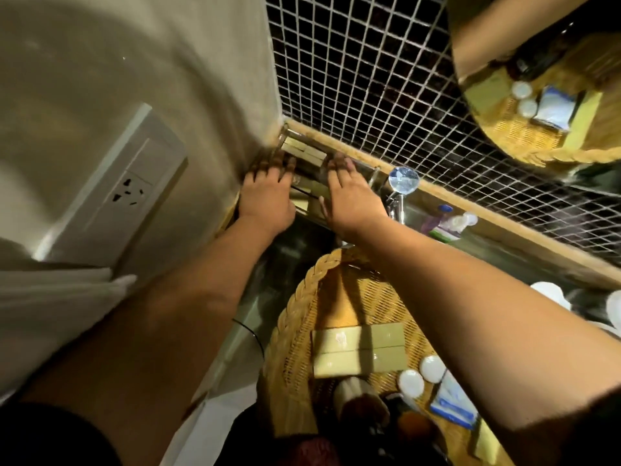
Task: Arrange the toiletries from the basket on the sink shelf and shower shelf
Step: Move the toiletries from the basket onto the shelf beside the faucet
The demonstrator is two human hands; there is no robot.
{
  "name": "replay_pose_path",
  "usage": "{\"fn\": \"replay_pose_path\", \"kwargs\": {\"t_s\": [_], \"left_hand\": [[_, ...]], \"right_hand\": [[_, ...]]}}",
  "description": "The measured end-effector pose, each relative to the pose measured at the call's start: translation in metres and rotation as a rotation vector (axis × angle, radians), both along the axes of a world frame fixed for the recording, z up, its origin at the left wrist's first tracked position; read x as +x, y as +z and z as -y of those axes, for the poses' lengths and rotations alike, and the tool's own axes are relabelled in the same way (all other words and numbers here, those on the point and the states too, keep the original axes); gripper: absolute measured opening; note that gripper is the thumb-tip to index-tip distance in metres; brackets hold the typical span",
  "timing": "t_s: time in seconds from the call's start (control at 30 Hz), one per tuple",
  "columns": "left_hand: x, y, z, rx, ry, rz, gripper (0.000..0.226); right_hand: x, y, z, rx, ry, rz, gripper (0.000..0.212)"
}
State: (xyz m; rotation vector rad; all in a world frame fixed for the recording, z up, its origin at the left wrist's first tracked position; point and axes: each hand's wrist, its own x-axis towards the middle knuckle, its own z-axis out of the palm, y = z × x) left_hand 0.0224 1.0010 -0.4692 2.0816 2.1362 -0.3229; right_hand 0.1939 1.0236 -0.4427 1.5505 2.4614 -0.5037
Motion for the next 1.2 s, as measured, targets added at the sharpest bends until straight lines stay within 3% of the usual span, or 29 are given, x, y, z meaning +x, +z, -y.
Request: {"fn": "replay_pose_path", "kwargs": {"t_s": [0.17,0.33,0.67,0.87,0.97,1.2], "left_hand": [[0.009,0.034,0.029,0.056,0.074,0.111,0.059],[0.032,0.07,0.052,0.118,0.062,0.097,0.057],[0.131,0.08,0.098,0.247,-0.398,0.13,0.055],[0.19,0.05,0.128,0.166,-0.549,0.068,0.062],[0.205,0.035,0.14,0.174,-0.721,0.051,0.064],[0.246,0.015,0.16,-0.066,-0.984,0.041,0.071]], "right_hand": [[0.007,0.037,0.026,0.05,0.026,-0.064,0.073],[0.034,0.068,0.058,0.104,0.009,-0.032,0.074],[0.167,0.073,0.147,0.114,-0.112,0.025,0.073],[0.246,0.052,0.221,0.057,-0.291,0.048,0.073],[0.269,0.038,0.253,0.017,-0.359,0.065,0.073],[0.279,0.006,0.3,-0.099,-0.476,0.038,0.078]]}}
